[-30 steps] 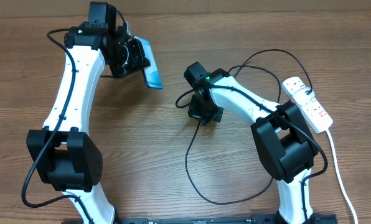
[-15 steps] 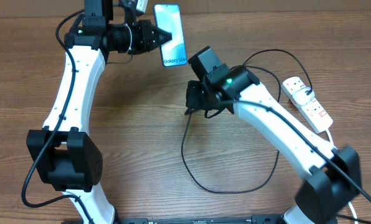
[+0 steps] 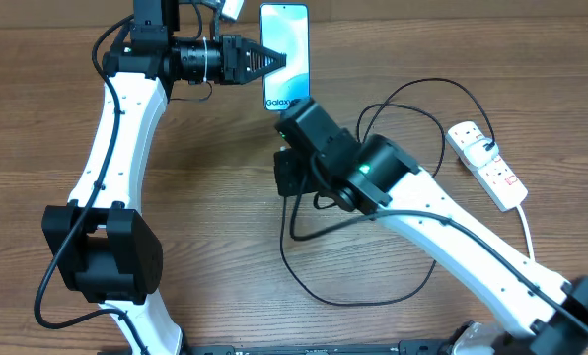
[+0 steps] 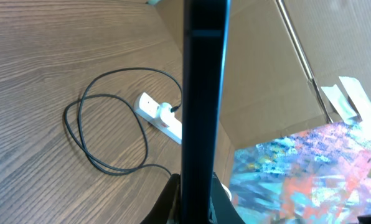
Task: Plug charger to phone and switch on socket
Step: 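Turn the phone upright with the left gripper, bring plug beneath it, then align the USB-C plug under the phone's bottom port with the right gripper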
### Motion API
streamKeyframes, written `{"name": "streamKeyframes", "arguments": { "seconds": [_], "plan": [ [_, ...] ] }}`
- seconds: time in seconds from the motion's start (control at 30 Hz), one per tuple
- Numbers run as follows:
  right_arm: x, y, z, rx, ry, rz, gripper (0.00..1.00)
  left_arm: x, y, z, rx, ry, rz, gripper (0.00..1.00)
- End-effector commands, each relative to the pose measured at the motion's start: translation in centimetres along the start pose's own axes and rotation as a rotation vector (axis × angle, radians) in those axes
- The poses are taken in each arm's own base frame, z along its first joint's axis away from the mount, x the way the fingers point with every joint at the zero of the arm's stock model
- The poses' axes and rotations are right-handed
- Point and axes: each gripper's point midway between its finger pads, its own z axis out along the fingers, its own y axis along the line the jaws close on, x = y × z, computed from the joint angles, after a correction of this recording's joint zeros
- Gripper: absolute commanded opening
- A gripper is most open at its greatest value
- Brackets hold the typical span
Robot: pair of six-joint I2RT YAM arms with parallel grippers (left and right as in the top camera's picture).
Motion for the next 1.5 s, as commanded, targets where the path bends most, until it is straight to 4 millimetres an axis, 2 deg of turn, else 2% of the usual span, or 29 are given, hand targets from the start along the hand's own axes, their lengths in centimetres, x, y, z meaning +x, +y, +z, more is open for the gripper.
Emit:
{"name": "streamKeyframes", "arguments": {
  "seconds": [0.0, 0.27, 0.4, 0.73, 1.13, 1.47],
  "plan": [
    [-2.0, -0.4, -3.4, 0.021, -0.120, -0.011, 0.04, -0.5, -2.6, -0.5, 0.062, -0.003, 0.088, 0.04],
    [-2.3, -0.2, -3.7, 0.011, -0.137, -0.010, 0.04, 0.1, -5.0, -0.9, 0.206, 0.024, 0.089, 0.04],
    [-2.7, 0.0, -3.7, 0.002, -0.151, -0.009, 0.04, 0.2, -5.6, -1.0, 0.240, 0.031, 0.089, 0.04],
    [-3.6, 0.5, -3.9, -0.018, -0.190, -0.009, 0.04, 0.3, -5.6, -1.0, 0.239, 0.034, 0.082, 0.04],
    [-4.0, 0.1, -3.9, 0.009, -0.211, -0.005, 0.04, 0.9, -6.0, -0.2, 0.253, 0.049, 0.120, 0.04],
    [-4.1, -0.5, -3.9, 0.033, -0.214, 0.001, 0.04, 1.2, -6.4, -0.3, 0.277, 0.055, 0.118, 0.04]
  ]
}}
